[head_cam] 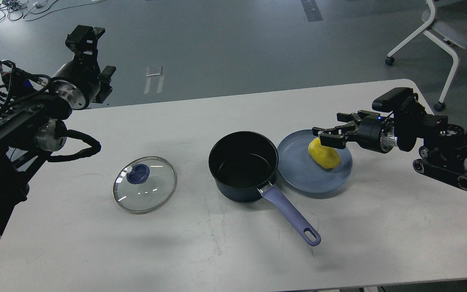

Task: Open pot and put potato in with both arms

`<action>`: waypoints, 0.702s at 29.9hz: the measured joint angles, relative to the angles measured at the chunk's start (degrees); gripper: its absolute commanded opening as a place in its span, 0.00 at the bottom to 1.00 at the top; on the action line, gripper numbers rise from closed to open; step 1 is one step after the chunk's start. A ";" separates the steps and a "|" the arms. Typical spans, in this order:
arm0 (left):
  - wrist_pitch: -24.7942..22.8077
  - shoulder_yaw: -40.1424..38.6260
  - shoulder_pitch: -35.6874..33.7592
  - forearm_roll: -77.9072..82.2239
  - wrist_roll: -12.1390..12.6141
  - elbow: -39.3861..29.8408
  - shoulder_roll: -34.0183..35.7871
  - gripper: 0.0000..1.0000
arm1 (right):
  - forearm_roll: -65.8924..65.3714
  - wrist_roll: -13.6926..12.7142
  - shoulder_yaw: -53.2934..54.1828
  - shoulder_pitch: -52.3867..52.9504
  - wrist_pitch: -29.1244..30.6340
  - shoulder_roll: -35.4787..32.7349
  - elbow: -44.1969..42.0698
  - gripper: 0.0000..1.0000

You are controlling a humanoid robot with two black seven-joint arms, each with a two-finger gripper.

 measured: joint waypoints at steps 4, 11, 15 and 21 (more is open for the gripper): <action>-4.90 -3.98 0.19 -0.78 3.23 -0.56 -1.10 0.98 | 0.01 0.00 -1.02 -0.47 -0.06 0.14 -0.88 0.93; -7.87 -6.72 1.14 -0.92 4.12 -2.04 -3.28 0.98 | 0.04 0.00 -1.17 -3.71 -0.35 2.61 -1.85 0.93; -8.01 -6.78 1.65 -0.92 3.54 -2.03 -3.51 0.98 | 0.04 0.00 -1.17 -3.80 -1.06 3.74 -1.90 0.85; -8.05 -6.78 1.86 -0.61 2.68 -2.02 -3.30 0.98 | -0.02 -0.01 -2.31 -3.96 -1.47 4.55 -2.35 0.59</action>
